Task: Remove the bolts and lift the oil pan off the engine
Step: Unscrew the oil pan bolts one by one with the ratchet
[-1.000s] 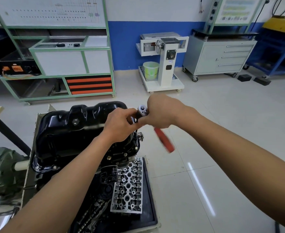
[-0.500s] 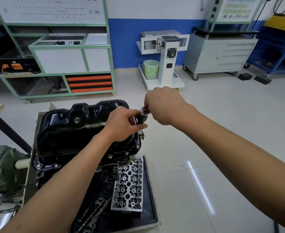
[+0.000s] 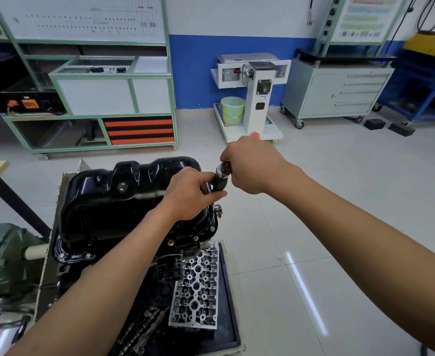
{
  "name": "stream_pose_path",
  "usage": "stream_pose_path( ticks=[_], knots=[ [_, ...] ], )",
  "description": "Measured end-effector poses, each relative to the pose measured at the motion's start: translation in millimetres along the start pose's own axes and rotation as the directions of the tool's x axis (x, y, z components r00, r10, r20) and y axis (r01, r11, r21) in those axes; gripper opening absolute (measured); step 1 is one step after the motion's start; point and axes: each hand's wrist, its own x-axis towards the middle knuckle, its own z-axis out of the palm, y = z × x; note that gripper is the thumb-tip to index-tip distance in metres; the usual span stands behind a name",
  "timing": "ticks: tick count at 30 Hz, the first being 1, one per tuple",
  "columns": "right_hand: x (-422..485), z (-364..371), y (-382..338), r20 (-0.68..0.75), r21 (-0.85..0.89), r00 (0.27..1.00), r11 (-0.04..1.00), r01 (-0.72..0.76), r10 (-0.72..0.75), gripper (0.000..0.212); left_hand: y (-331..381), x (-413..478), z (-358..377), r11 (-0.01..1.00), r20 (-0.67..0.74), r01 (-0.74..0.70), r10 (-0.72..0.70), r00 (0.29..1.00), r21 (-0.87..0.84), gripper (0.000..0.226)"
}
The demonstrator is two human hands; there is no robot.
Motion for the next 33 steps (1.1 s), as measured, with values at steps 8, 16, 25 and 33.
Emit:
stream_pose_path(
  ticks=[8, 16, 25, 33],
  knots=[
    [-10.1, 2.2, -0.9, 0.204, 0.283, 0.968, 0.938, -0.200, 0.145, 0.045, 3.3, -1.8, 0.9, 0.999, -0.025, -0.034, 0.034, 0.999, 0.001, 0.026],
    [-5.5, 13.2, -13.9, 0.288, 0.431, 0.940, 0.851, -0.300, 0.185, 0.051, 4.3, 0.5, -0.3, 0.999, -0.013, -0.003, 0.002, 1.000, -0.032, 0.014],
    [-16.2, -3.2, -11.6, 0.029, -0.133, 0.997, 0.989, -0.060, 0.065, 0.020, -6.4, 1.1, 2.2, 1.000, 0.005, -0.025, 0.025, 1.000, 0.010, 0.023],
    [-1.5, 4.2, -5.8, -0.011, 0.033, 0.982, 0.982, 0.188, -0.187, 0.045, -4.9, -0.3, -3.6, 1.000, 0.065, -0.023, 0.025, 0.998, -0.020, 0.014]
  ],
)
